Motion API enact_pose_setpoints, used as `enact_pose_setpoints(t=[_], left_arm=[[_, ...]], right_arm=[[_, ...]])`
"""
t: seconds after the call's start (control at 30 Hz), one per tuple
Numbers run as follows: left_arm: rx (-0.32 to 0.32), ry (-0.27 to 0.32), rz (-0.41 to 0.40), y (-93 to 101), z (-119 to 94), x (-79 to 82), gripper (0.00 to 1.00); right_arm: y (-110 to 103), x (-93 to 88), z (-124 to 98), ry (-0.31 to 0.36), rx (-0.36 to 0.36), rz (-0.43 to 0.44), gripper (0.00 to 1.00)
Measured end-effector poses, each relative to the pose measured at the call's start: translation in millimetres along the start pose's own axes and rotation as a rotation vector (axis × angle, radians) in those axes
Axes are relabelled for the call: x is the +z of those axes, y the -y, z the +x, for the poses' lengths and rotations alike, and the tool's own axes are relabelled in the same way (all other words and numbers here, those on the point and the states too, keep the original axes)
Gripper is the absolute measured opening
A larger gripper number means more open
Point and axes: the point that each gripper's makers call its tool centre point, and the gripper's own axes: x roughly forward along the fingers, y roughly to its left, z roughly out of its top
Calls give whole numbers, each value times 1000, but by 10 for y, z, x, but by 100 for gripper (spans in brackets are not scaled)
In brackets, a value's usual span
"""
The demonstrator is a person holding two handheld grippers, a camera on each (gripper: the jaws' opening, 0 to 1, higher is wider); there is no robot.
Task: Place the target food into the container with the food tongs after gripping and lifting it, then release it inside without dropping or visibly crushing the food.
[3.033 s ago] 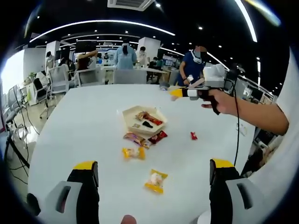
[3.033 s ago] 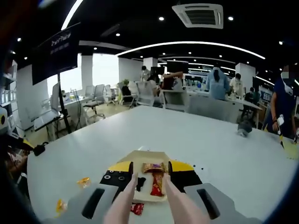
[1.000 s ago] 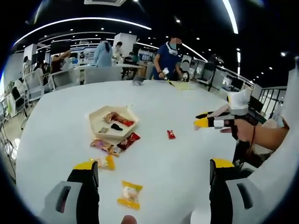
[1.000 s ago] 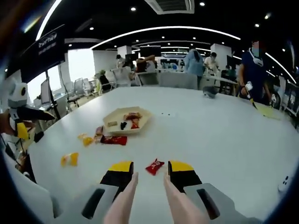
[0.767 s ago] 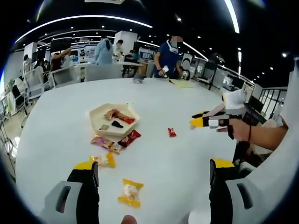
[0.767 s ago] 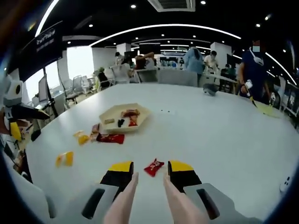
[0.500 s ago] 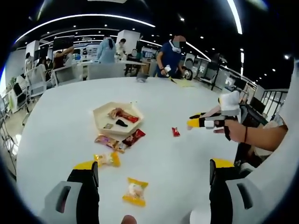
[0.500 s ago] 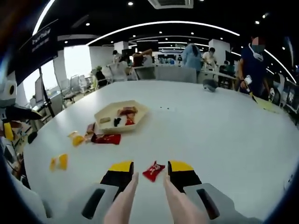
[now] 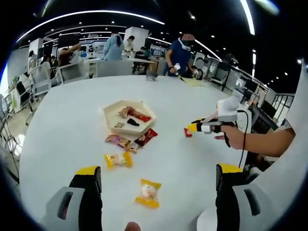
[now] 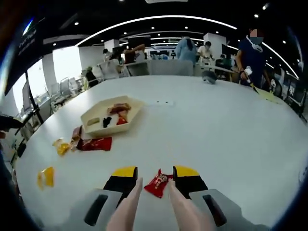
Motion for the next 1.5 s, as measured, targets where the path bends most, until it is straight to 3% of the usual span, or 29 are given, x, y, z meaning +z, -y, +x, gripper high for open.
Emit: enact_pose_setpoints(t=[0.53,0.83,1.03,1.17,1.5], left_arm=[[11,-13,-29,-121,6,-45,99],[13,-13,-33,-131,7,-47,98],[11,-5,-29,-107,15,-15,98],[11,4,-26,-89,-2,8,99],[17,29,-29,-49,-106,-24,99]], right_arm=[[0,-48,122,-16,-24,-49,27],[46,-46,116,-9,16,-75,19],[12,-46,128,-17,56,-107,18],[23,-42,125,-23,79,-74,19],[-32,96,-85,14,93,-54,19]])
